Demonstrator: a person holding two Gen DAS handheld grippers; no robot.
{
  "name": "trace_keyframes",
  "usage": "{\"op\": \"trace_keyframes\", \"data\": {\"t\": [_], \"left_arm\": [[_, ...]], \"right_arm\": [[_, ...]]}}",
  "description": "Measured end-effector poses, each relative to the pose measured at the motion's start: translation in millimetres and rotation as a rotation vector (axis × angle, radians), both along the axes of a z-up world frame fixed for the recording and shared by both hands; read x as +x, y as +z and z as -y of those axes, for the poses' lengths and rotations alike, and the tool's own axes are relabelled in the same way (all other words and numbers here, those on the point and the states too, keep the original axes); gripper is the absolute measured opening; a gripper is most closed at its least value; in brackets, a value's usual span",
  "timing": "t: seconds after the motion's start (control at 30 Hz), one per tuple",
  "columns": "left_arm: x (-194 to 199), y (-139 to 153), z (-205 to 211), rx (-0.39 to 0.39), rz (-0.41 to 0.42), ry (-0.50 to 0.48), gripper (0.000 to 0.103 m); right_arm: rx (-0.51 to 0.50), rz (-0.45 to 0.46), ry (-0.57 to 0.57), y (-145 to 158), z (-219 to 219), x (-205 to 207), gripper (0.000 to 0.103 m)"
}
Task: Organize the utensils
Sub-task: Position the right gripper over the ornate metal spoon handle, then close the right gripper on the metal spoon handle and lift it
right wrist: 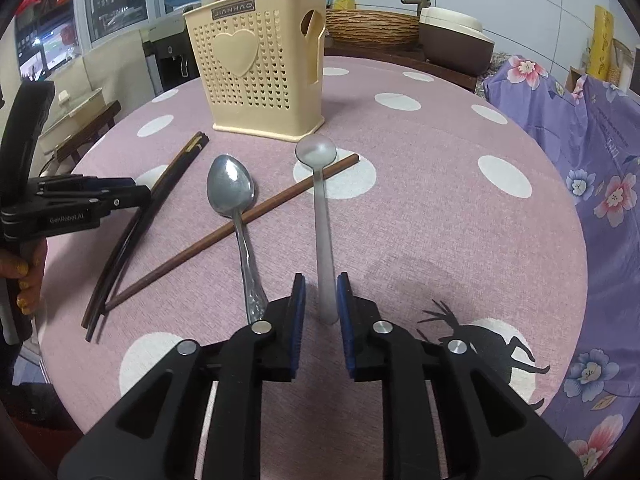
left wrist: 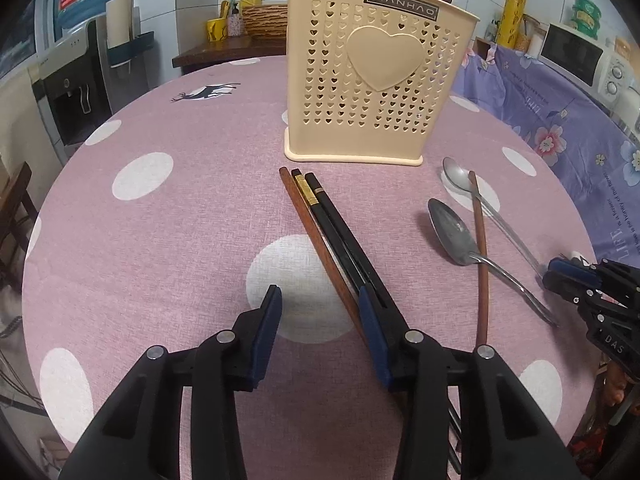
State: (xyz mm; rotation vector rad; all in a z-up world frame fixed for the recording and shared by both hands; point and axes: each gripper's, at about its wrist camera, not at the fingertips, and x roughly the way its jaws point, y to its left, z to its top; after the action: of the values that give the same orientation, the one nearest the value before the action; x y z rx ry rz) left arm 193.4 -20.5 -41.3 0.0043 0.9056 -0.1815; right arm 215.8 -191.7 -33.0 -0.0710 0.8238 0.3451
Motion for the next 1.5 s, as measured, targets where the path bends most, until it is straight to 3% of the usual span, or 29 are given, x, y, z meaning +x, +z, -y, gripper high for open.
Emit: {"op": "trace_keyframes", "data": {"t": [0.1,0.4,0.47,0.67,0.83,0.87,0.93,0.97,1.2,1.37,1.5], "left_arm": [[-1.2,0.8,-4.5,0.000,-0.005,-0.002,0.036],[4.6,3.2,-36.7,-0.062,-0.039,0.057,0.036],[6.6,6.4,-39.2,-0.087,-0.035,0.064,0.036],[14.1,13.6,-36.7,-0.065,-0.004,0.070,0.036],[15.3,11.9,-40.8,-0.066,-0.005,0.080,0.036],[15.6,10.7,-41.8,-0.071,-0.010,0.083,0.036],[15.5,8.8,-43.6,-0.079,-0.018,0.086,0.036],[15.1,8.3,-44.0,-0.082,-0.019,0.087,0.036],[12.5,8.2,-46.0,-0.084,-0.019,0.089,0.036],[13.2,8.0,-45.4,-0.085,-0.021,0.088,0.036],[13.2,7.6,-45.2,-0.084,-0.021,0.088,0.036]], "right_arm": [[0.030,0.003,-0.031,2.9,3.6,0.6,0.032],[0.037,0.037,-0.042,18.0,-4.2,15.8,0.032],[0.047,0.031,-0.020,20.4,-9.4,25.5,0.032],[0.018,0.024,0.010,22.8,-20.8,61.1,0.032],[0.089,-0.002,0.109,24.8,-33.8,60.5,0.036],[0.096,-0.003,0.152,24.8,-39.8,57.8,0.037],[0.076,0.005,0.202,24.1,-51.5,53.5,0.061],[0.066,0.010,0.216,23.8,-55.8,52.0,0.065],[-0.037,-0.008,0.279,14.3,-78.9,55.1,0.064],[-0.069,-0.055,0.284,4.7,-81.4,67.3,0.056],[-0.072,-0.074,0.291,0.3,-80.0,74.2,0.039]]}}
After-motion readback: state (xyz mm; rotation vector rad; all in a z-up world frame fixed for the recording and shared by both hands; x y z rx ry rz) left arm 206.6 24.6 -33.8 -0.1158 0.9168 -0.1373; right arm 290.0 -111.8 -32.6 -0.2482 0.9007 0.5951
